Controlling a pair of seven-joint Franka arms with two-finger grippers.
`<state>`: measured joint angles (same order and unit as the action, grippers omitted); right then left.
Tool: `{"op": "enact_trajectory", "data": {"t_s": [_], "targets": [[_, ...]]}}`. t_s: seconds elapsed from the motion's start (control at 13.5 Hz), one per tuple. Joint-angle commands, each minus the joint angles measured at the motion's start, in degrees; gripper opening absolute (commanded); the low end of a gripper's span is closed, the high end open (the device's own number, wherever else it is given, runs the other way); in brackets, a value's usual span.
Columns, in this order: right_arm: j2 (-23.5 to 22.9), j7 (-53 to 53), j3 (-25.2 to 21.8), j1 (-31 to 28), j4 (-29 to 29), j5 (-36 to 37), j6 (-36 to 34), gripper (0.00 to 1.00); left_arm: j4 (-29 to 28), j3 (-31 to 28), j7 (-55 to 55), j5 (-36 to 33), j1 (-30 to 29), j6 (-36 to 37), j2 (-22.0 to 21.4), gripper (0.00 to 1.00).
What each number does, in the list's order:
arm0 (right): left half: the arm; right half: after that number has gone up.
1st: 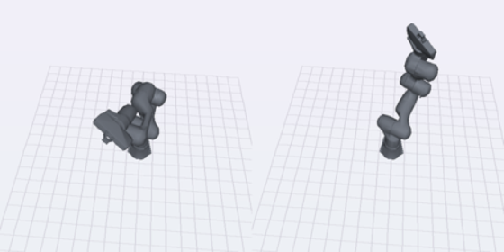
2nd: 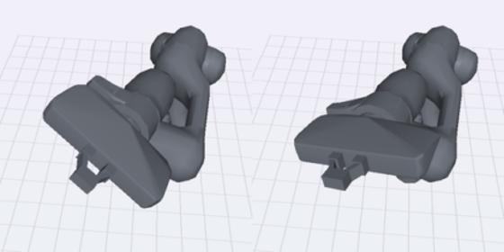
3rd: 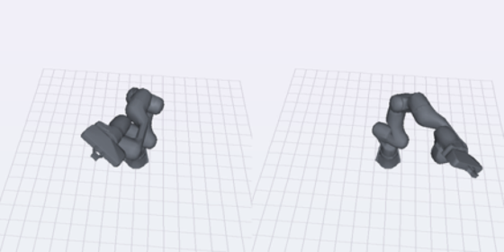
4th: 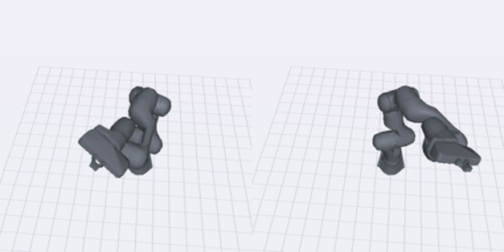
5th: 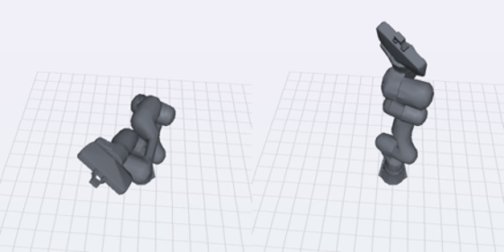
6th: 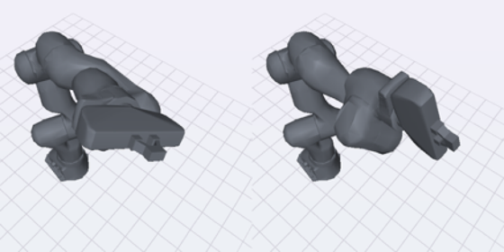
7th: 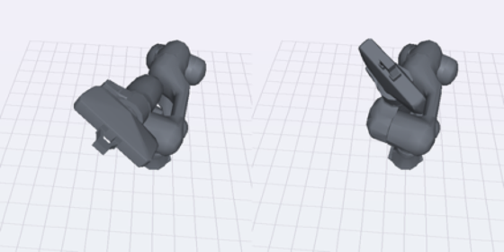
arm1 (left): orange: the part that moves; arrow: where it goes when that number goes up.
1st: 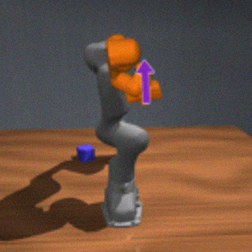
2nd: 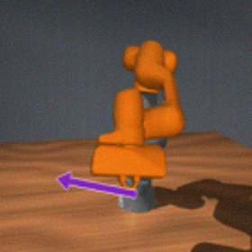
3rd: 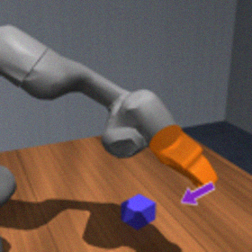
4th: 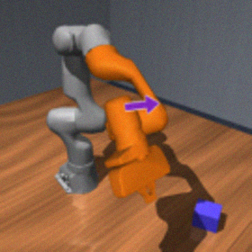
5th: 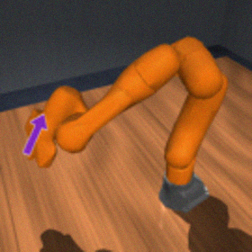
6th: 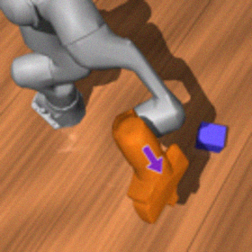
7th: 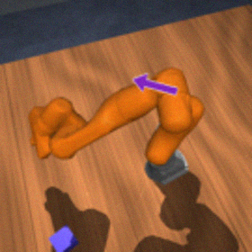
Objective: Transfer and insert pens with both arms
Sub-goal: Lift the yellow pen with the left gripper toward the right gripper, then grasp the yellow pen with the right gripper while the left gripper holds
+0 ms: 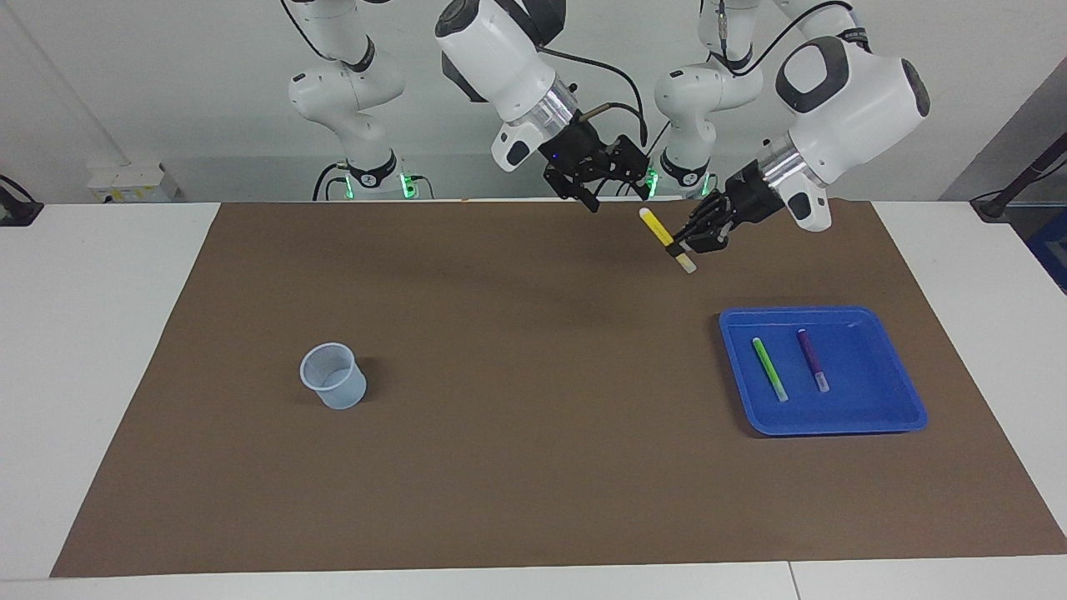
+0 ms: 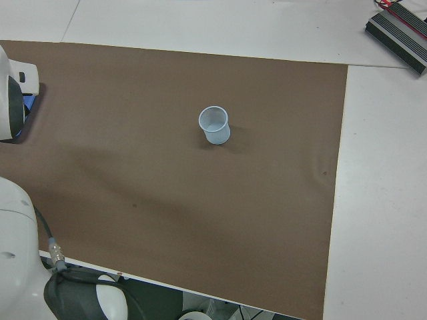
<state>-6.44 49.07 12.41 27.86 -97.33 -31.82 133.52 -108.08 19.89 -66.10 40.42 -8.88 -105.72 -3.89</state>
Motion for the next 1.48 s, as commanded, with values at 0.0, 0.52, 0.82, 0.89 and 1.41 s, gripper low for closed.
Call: {"op": "enact_trajectory", "data": {"t_s": [0.0,0.52,0.82,0.89,1.41], "targets": [[-0.68,1.46,0.24,0.17,-0.14,-1.31,2.01,1.0,-2.57,-0.73,-6.48,3.17,2.46,-4.14,-1.99,0.0],[-1.47,-6.87,0.15,-1.76,0.03,-1.31,2.1,0.97,-4.6,-0.73,-7.38,4.22,2.82,-2.56,-3.14,0.0],[-3.14,-7.23,0.15,-0.97,0.3,-1.14,6.74,0.83,-4.16,-0.82,-7.46,6.25,2.82,-1.77,-3.05,0.0],[-3.32,-7.15,0.15,-0.97,0.47,-1.14,6.84,0.76,-4.16,-0.82,-7.46,6.25,2.91,-2.12,-3.14,0.0],[-2.97,-6.44,0.42,-0.97,0.65,-1.31,4.65,0.58,-4.51,-0.82,-7.38,6.16,3.26,-2.47,-3.14,0.0]]}}
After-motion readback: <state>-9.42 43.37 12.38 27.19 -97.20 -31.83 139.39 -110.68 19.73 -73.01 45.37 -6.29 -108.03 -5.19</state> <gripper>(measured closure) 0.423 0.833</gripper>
